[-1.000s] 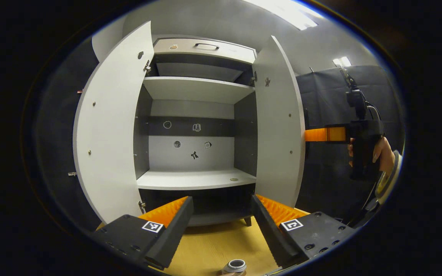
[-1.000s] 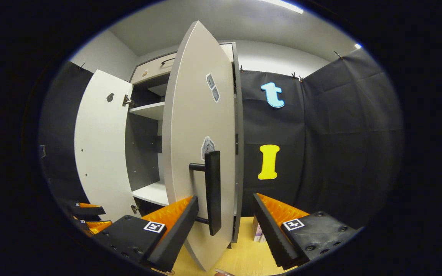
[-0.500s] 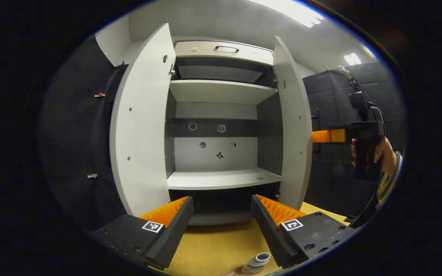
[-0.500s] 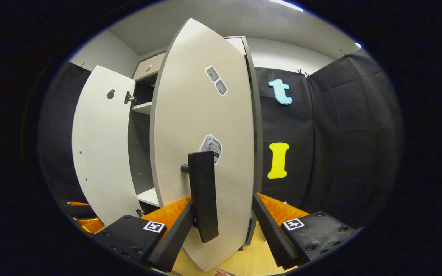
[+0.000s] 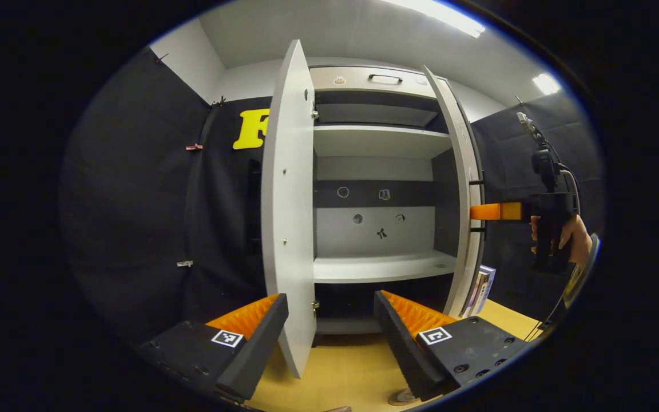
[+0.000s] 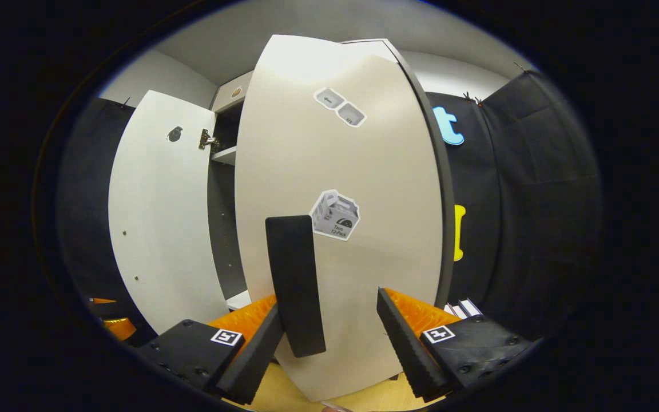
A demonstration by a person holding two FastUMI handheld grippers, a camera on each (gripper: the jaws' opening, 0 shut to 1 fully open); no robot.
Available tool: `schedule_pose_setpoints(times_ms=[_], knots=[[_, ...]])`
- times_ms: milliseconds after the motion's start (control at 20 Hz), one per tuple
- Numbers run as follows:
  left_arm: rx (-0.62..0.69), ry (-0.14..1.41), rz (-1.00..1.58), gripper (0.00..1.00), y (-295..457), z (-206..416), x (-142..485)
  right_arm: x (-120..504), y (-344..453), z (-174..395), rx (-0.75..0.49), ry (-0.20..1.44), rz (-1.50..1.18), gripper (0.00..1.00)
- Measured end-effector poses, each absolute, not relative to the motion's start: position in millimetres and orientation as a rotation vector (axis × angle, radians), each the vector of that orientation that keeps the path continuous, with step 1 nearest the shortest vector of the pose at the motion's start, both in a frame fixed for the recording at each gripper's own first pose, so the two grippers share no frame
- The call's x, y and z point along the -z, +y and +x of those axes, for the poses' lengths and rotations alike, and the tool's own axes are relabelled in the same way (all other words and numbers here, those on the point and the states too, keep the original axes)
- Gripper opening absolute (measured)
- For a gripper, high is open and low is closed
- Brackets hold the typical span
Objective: Grasp the bottle in the cabinet with the left hand and place it on the coaster, then close the right door with the right hand and the left door with the left hand.
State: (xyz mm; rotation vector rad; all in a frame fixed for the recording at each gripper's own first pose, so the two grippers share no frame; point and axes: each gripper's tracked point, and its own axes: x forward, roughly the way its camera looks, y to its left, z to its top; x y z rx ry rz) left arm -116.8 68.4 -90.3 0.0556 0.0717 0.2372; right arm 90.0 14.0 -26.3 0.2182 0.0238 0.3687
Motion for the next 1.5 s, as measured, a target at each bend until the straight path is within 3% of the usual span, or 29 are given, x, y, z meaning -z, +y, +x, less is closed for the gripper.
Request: schedule_pose_setpoints(times_ms=[400,1000,1500], knots=[[-0.367,0.082,0.097,0.95,138.2,-137.4,76.4,25.8,49.8,126.1,-0.302,0.000,0.194,0.96],[-0.275,0.006,0.067,0.95,194.3,-96.7,23.8,25.7,71.8,168.8,-0.175,-0.007,0.163,0.96],[-0.113,-0.060,0.015,0.94,190.6,-74.7,7.2,58.5,38.8,97.2,-0.137,0.076,0.107,0.99]])
